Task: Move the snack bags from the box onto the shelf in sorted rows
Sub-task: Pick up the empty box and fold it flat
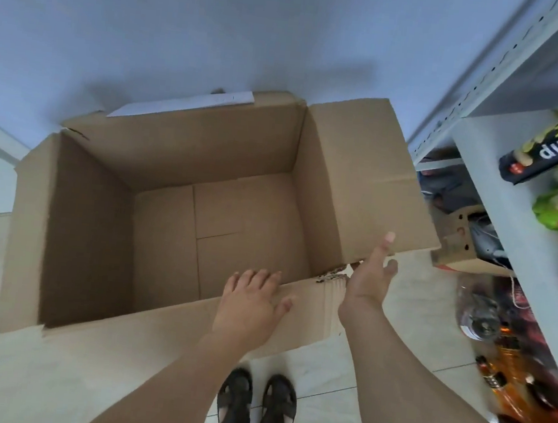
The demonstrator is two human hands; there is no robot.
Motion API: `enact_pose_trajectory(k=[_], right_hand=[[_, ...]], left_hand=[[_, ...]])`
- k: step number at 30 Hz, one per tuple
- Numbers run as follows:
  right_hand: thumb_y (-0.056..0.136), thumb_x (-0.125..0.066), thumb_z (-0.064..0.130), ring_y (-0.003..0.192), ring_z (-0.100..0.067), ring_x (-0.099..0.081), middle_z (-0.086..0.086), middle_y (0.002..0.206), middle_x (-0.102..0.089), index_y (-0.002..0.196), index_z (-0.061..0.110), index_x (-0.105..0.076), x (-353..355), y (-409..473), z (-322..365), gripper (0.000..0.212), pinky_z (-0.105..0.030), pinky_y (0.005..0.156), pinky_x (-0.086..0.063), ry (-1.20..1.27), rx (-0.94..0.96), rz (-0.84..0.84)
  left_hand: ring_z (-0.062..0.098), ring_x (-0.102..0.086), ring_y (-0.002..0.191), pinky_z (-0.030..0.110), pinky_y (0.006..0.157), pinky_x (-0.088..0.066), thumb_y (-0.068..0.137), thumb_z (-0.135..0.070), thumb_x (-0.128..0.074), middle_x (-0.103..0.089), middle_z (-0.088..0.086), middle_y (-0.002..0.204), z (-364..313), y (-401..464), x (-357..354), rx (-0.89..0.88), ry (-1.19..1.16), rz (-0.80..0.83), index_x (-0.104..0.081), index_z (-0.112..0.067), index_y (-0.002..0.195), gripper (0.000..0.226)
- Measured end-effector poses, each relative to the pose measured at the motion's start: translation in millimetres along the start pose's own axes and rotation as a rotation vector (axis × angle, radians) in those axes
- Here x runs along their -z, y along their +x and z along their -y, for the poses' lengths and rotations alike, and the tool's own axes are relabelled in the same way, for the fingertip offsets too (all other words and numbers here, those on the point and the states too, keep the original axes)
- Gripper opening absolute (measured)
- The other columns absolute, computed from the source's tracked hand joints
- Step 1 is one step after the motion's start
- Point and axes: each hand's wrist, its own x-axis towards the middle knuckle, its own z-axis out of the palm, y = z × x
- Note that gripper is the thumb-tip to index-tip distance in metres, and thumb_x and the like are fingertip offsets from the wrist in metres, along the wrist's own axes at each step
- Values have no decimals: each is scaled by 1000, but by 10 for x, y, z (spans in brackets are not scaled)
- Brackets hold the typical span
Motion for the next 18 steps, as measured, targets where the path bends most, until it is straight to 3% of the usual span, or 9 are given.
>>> enact_pose_trajectory(k=[5, 8, 9, 10, 11, 13, 15, 18], right_hand=[[95, -49, 61, 126, -12, -51, 12, 134, -55, 158, 28, -10, 152, -145, -117, 81, -28, 95, -34, -149, 302, 110], [89, -64, 50, 125, 0, -50, 6, 143, -53, 155, 30, -21, 234, -234, -235, 81, -15, 91, -40, -305, 484, 178], [85, -68, 51, 125, -1, -50, 6, 143, -53, 152, 29, -29, 251, -242, -266, 81, -17, 96, -43, -363, 554, 190], [78, -68, 57, 127, -7, -49, 5, 142, -53, 149, 28, -34, 262, -242, -293, 84, -29, 104, -44, -436, 611, 198], [72, -66, 64, 129, -15, -48, 3, 140, -54, 147, 26, -37, 267, -243, -323, 90, -41, 109, -41, -511, 652, 204], [65, -63, 71, 132, -23, -46, -1, 142, -52, 149, 22, -35, 266, -254, -382, 101, -52, 111, -37, -652, 715, 243], [65, -57, 81, 142, -22, -36, -1, 153, -42, 154, 23, -26, 272, -309, -464, 111, -51, 118, -27, -813, 792, 325], [65, -28, 98, 153, -12, -5, 4, 167, -14, 159, 25, -11, 247, -407, -619, 121, -40, 123, -2, -1035, 894, 451]], left_hand=[[17, -23, 148, 38, 123, -7, 101, -63, -20, -36, -6, 159, -6, 4, 4, 30, -122, -43, -36, -28, 153, 64], [17, -24, 149, 36, 123, -7, 102, -61, -24, -38, -4, 158, 2, 8, 2, 45, -206, -74, -39, -25, 152, 64], [17, -25, 148, 36, 123, -8, 101, -61, -24, -39, -3, 157, 9, -2, -2, 59, -224, -93, -41, -24, 151, 65], [18, -26, 148, 36, 123, -9, 100, -64, -21, -41, -2, 156, 23, -24, -14, 80, -229, -112, -43, -22, 150, 68], [20, -28, 147, 37, 123, -11, 98, -69, -16, -43, -1, 155, 45, -56, -23, 111, -216, -131, -46, -21, 148, 75], [23, -33, 145, 39, 121, -14, 90, -71, -4, -49, 1, 151, 122, -159, -55, 184, -180, -190, -53, -19, 142, 89], [25, -36, 143, 43, 120, -18, 90, -69, -4, -54, 4, 146, 238, -290, -96, 257, -191, -276, -60, -16, 135, 89], [27, -33, 144, 47, 120, -17, 92, -68, -6, -53, 4, 146, 432, -472, -111, 381, -253, -337, -62, -17, 133, 86]])
